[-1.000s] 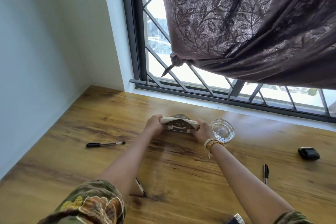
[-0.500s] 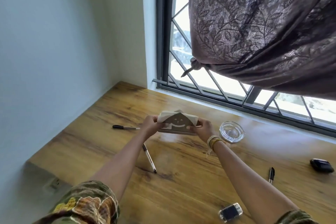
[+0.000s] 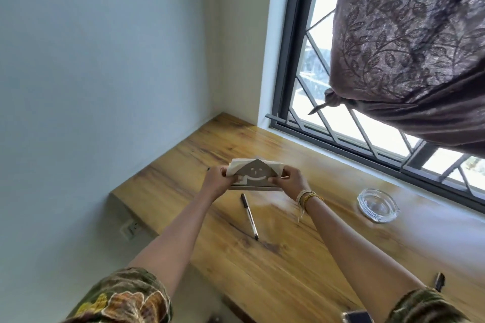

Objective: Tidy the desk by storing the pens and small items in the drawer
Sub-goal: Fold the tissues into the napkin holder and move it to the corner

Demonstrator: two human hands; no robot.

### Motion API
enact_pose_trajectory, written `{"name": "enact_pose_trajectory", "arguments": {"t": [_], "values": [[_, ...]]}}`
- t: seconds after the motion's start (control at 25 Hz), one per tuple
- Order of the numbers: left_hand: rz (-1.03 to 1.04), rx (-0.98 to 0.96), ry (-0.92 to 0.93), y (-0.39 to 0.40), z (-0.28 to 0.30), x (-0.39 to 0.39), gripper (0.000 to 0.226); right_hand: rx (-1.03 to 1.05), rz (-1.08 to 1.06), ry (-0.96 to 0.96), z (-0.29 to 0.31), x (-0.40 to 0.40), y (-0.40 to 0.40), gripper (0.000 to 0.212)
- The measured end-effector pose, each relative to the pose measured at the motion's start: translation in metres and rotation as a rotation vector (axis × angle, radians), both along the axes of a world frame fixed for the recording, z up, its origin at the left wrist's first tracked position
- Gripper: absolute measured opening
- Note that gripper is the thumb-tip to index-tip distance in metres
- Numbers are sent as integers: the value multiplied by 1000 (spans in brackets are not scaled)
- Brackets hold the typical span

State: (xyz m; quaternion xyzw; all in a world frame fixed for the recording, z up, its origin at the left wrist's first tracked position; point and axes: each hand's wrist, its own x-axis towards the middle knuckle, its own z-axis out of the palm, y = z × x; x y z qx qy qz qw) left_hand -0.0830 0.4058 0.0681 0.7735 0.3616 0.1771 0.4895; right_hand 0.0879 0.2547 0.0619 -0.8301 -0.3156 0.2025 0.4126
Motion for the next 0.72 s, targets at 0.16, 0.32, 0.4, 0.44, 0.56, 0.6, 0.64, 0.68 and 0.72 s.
{"name": "enact_pose_trajectory", "arguments": {"t": [0.16,0.32,0.4,0.44,0.56,0.6,0.64,0.68,0.72], "values": [[24,1,10,52,-3,-1,16,19,24,38,-2,5,59,28],[44,5,25,128,-6,7,13,40,53,93,-6,13,141,29],[87,31,32,165,-10,14,16,25,42,70,-11,18,184,28],[114,41,43,179,-13,18,18,14,30,53,-13,21,201,30],[197,70,83,220,-24,34,26,-42,-39,44,-22,37,250,39],[225,79,89,231,-28,39,27,-76,-70,53,-26,42,263,43],[255,90,83,241,-32,45,25,-116,-97,58,-31,45,273,45],[289,102,74,249,-35,50,22,-156,-117,46,-38,47,281,46],[325,110,66,255,-38,56,20,-193,-123,6,-45,48,286,46]]}}
